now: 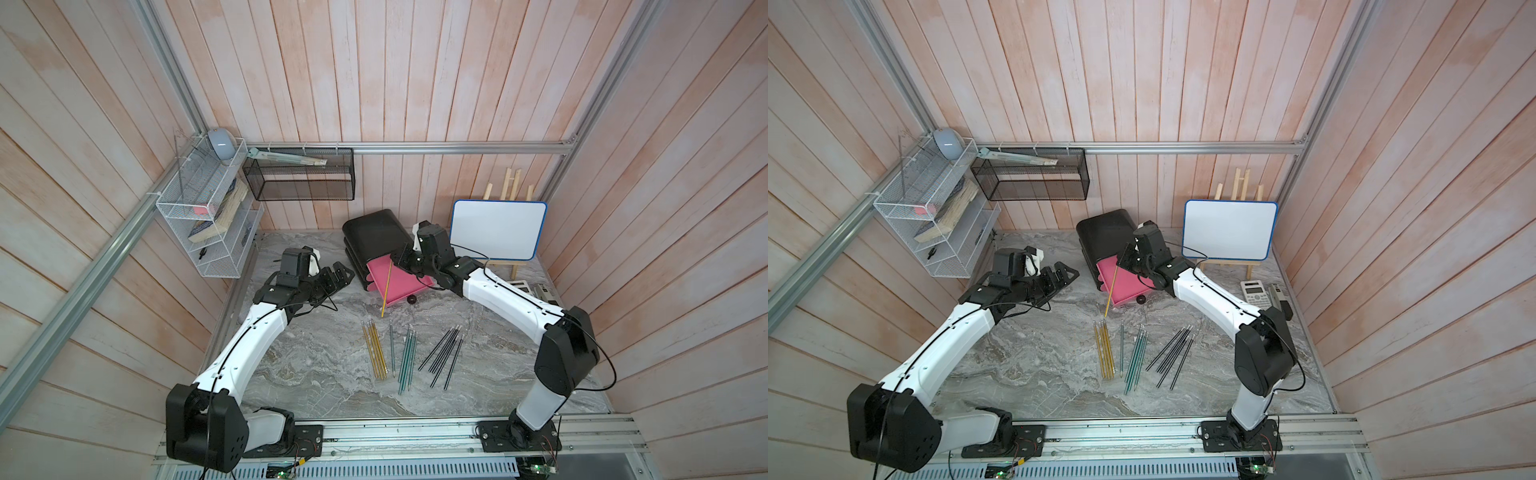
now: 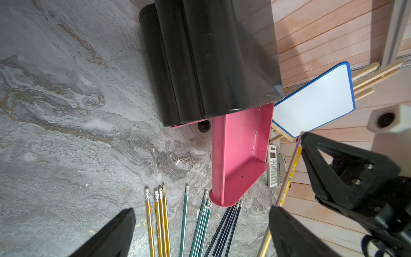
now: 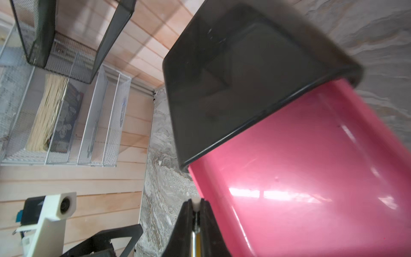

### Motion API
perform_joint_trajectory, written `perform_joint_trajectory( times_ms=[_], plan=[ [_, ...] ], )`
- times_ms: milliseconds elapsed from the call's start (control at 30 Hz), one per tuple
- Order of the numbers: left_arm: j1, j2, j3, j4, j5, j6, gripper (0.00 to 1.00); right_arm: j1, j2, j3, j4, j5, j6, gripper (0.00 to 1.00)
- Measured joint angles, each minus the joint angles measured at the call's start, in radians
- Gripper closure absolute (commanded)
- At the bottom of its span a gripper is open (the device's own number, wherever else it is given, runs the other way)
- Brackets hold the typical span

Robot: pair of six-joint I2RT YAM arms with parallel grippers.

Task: Please place the pencils in the drawer according to their color
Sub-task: Place the pencil in the drawer.

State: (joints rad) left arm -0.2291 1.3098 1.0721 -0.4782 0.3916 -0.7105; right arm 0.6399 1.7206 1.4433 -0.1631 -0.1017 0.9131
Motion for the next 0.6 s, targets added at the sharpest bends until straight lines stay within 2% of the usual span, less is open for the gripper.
perform_joint_trajectory(
  times_ms=[233, 600],
  plan=[
    [-0.058, 0.057, 0.049, 0.007, -0.031, -0.016, 0.01, -0.079, -0.018, -0.078, 0.082, 0.068, 0.021, 1.00],
    [-0.108, 0.095, 0.072, 0.023, -0.060, -0.035, 0.01, -0.100, -0.018, -0.106, 0.193, 0.214, 0.025, 1.00]
  ],
)
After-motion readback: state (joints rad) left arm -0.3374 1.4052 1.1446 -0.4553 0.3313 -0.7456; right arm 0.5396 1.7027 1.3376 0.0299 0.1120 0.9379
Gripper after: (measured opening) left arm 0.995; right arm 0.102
